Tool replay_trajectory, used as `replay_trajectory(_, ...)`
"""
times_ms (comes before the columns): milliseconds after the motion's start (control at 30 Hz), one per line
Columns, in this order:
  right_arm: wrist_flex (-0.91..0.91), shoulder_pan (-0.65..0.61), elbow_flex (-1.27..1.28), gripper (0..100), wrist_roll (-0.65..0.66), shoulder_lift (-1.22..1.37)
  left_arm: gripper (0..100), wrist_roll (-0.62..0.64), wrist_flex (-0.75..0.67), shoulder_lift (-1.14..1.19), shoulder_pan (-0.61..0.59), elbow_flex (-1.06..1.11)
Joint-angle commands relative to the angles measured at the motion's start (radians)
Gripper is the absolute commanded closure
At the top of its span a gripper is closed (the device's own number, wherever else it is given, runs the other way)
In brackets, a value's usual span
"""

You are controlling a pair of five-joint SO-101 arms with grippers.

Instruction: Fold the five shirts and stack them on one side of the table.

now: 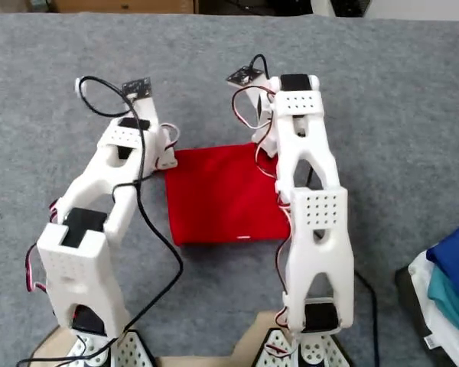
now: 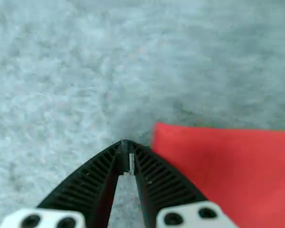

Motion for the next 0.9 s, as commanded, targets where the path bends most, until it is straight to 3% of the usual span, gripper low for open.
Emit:
replay_trajectory(0,0.043,0.008,-0.136,99.4,-0.012,0.008,98,-0.015,0.031,0.010,-0.043,-0.069)
replay_trajectory(233,0.153,-0.001,-0.300,99.4,-0.011,0.007,98,-0.015,0.068,-0.008,-0.063,-0.087)
replay_trajectory(400,0.153,-0.021,-0.252,99.4,-0.012,-0.088,98,0.006,0.192,-0.113,-0.021,-0.160)
replay_trajectory(600,0.153,-0.024,0.070,99.4,-0.037,-0.363,98,0.028,0.267,-0.216,0.026,-0.215)
replay_trajectory(867,0.054,-0.024,0.582,99.4,-0.043,-0.651,98,0.095,0.164,-0.176,0.112,-0.192)
